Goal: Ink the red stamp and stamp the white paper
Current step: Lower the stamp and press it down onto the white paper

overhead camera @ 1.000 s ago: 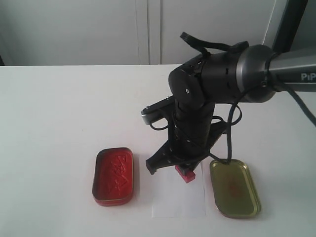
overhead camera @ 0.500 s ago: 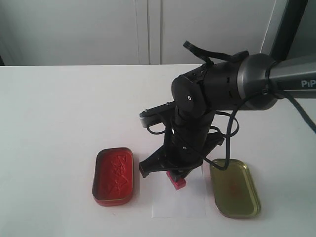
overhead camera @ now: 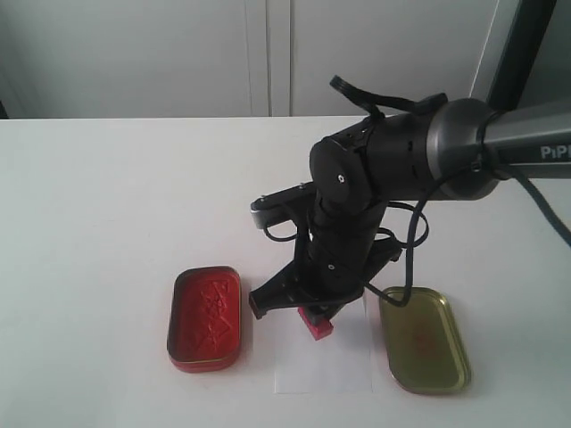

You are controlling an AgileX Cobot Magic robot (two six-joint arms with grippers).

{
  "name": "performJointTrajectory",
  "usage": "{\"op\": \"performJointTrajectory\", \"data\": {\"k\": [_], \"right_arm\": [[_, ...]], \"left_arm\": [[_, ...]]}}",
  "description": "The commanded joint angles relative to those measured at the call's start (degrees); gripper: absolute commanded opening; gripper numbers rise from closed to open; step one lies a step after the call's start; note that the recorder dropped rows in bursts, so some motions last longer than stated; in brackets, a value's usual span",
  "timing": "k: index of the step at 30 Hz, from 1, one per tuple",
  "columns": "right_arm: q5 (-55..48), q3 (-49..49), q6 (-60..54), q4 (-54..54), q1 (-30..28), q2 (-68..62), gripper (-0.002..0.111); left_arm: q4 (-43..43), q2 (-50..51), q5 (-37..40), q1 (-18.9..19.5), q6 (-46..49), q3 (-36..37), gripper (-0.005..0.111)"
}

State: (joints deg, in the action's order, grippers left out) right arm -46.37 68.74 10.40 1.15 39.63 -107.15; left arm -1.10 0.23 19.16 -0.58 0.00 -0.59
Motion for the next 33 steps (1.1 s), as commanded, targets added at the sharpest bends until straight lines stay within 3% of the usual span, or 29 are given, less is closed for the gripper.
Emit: {"op": "performJointTrajectory", "data": {"k": [1, 33], "right_arm": [[-0.8, -0.2, 0.2, -1.2, -0.4, -0.8, 0.000], [-0.5, -0.2, 0.1, -2.6, -0.4, -12.8, 0.000]], "left_arm": [[-0.1, -0.2, 0.5, -0.2, 0.0, 0.6, 0.000], [-0.1, -0.2, 0.5, -0.2, 0.0, 0.6, 0.000]]}}
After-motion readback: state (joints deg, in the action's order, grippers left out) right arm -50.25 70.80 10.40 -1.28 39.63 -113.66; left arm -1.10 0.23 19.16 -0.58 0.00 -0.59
